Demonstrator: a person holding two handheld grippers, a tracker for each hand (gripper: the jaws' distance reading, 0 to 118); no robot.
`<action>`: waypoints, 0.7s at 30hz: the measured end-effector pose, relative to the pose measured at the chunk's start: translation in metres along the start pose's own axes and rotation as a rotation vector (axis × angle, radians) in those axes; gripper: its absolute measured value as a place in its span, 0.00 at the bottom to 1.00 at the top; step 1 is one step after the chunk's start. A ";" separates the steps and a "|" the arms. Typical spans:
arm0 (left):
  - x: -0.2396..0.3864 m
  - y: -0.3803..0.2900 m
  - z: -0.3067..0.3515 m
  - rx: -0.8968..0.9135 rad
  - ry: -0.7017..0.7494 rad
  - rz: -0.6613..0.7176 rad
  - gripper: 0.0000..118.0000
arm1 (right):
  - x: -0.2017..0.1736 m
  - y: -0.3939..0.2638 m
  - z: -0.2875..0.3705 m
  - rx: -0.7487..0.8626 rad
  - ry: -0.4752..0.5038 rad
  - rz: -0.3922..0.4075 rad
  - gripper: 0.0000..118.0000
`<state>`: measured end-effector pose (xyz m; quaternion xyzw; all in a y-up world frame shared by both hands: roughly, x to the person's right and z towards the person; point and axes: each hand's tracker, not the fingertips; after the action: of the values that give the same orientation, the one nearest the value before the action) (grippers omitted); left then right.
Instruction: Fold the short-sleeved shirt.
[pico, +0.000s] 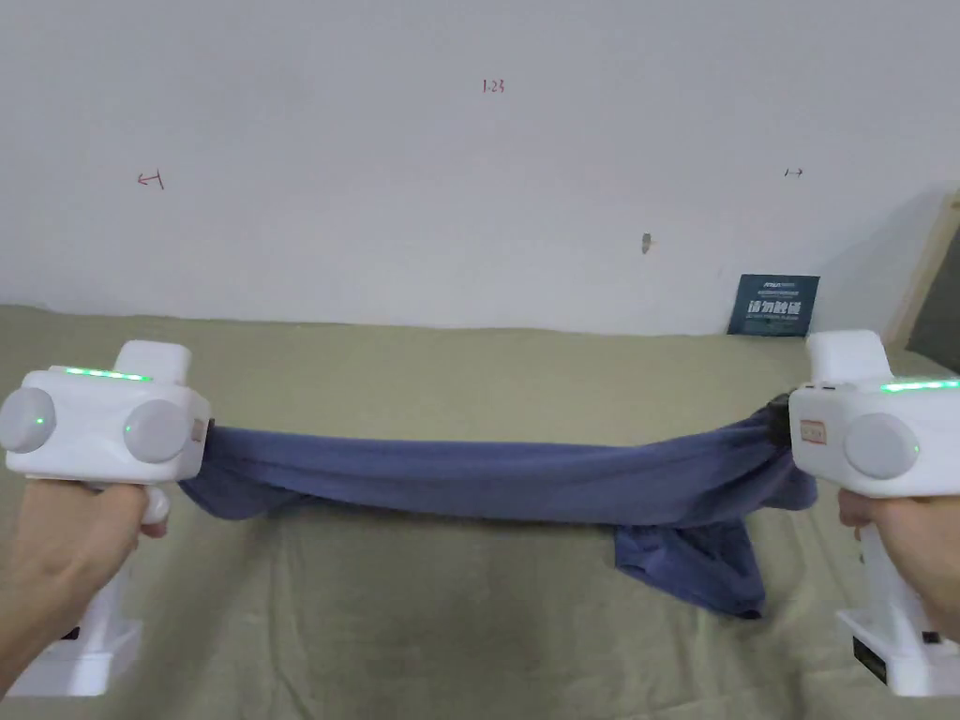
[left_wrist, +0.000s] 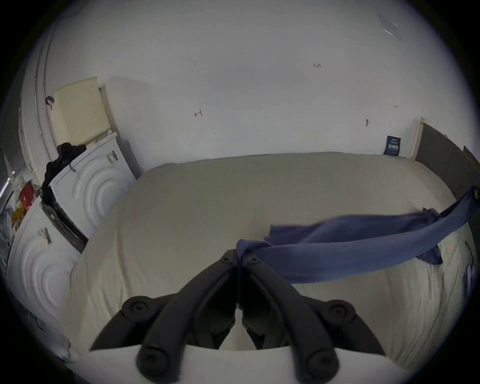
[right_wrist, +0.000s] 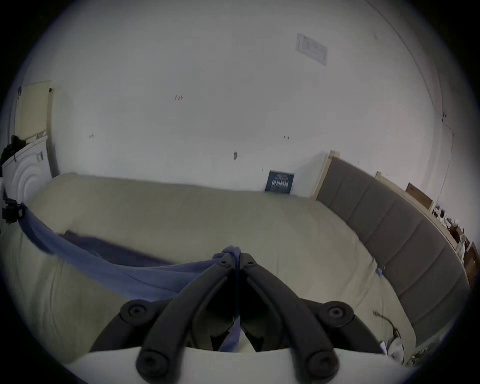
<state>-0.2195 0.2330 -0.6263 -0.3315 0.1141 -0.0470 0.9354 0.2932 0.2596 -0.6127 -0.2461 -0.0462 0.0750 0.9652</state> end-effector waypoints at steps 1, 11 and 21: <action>-0.004 -0.012 0.013 -0.013 -0.012 -0.009 0.02 | 0.003 -0.012 0.016 0.003 0.004 -0.005 0.01; -0.028 -0.160 0.140 -0.069 -0.110 -0.022 0.02 | 0.036 -0.155 0.155 -0.078 0.062 -0.007 0.01; -0.050 -0.284 0.215 -0.152 -0.161 0.012 0.02 | 0.048 -0.274 0.240 -0.211 0.111 -0.035 0.01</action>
<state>-0.2193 0.1514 -0.2757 -0.4037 0.0439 -0.0061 0.9138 0.3435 0.1426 -0.2684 -0.3492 -0.0048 0.0392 0.9362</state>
